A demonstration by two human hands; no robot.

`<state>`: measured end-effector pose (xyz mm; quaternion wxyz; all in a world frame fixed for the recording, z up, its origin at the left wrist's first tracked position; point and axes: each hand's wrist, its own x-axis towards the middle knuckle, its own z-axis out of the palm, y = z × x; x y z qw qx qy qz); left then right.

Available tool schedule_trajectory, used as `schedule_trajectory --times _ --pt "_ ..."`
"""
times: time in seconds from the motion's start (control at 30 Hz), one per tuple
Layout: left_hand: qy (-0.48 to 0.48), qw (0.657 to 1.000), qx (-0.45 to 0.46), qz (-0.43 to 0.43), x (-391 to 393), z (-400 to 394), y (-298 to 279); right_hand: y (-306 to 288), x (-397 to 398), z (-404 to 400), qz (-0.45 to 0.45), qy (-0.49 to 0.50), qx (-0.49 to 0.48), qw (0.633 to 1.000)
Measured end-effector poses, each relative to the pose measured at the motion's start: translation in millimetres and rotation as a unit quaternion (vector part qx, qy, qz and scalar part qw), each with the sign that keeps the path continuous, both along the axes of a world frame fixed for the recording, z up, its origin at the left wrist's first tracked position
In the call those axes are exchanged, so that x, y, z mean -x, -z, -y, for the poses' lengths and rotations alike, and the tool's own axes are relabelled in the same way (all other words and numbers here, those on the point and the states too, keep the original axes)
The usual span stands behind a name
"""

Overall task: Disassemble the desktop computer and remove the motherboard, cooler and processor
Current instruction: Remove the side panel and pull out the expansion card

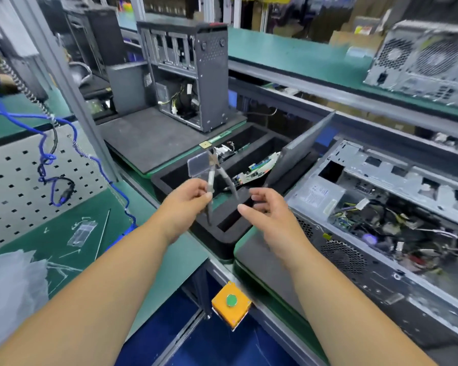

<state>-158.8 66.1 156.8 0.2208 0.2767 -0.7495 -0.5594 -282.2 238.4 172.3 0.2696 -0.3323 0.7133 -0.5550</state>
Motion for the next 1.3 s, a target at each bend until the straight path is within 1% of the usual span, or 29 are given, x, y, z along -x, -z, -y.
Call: schedule_trajectory --times 0.07,0.17,0.33,0.4,0.5,0.67,0.77,0.83,0.93,1.0,1.03,1.1,1.2,1.27,1.3 --pt "0.047 0.998 -0.001 -0.029 15.0 -17.3 -19.9 -12.3 8.9 -13.8 -0.042 -0.002 -0.008 0.999" --pt "0.113 0.992 -0.001 -0.062 40.1 -47.8 -45.3 -30.2 25.6 -39.4 -0.130 0.010 -0.041 0.991" --pt "0.202 0.972 -0.051 -0.110 82.4 -106.7 -70.4 -56.2 54.8 -86.1 -0.192 0.061 -0.097 0.975" --pt "0.225 0.964 -0.075 -0.124 99.5 -131.0 -73.4 -59.2 65.1 -107.2 -0.203 0.085 -0.108 0.970" --pt "0.248 0.956 -0.095 -0.124 123.6 -162.1 -73.2 -56.6 78.0 -137.8 -0.194 0.111 -0.116 0.968" --pt "0.299 0.943 -0.096 -0.111 159.0 -199.0 -69.3 -51.9 99.0 -174.6 -0.165 0.149 -0.140 0.965" --pt "0.326 0.932 -0.115 -0.108 181.3 -209.8 -68.2 -49.8 108.1 -185.9 -0.122 0.174 -0.144 0.966" --pt "0.348 0.925 -0.110 -0.103 197.0 -212.6 -67.1 -51.6 110.3 -188.9 -0.073 0.194 -0.125 0.970" --pt "0.392 0.910 -0.103 -0.092 220.5 -212.8 -64.6 -57.5 116.7 -187.3 0.046 0.228 -0.065 0.970" --pt "0.418 0.904 -0.060 -0.063 237.6 -209.7 -59.6 -58.6 127.0 -185.8 0.126 0.261 -0.049 0.956" --pt "0.421 0.906 -0.030 -0.040 246.4 -207.7 -55.5 -58.0 131.4 -186.3 0.152 0.273 -0.055 0.948" --pt "0.407 0.913 0.025 -0.002 264.9 -203.4 -45.9 -54.4 135.5 -191.9 0.189 0.306 -0.046 0.932" --pt "0.383 0.919 0.083 0.044 293.1 -202.9 -33.1 -47.9 141.5 -199.4 0.253 0.379 0.023 0.890" --pt "0.376 0.916 0.105 0.088 313.0 -208.1 -26.6 -47.2 141.7 -204.3 0.283 0.398 0.049 0.871" --pt "0.380 0.910 0.121 0.116 322.8 -212.3 -23.4 -46.1 141.0 -206.4 0.292 0.406 0.050 0.864"
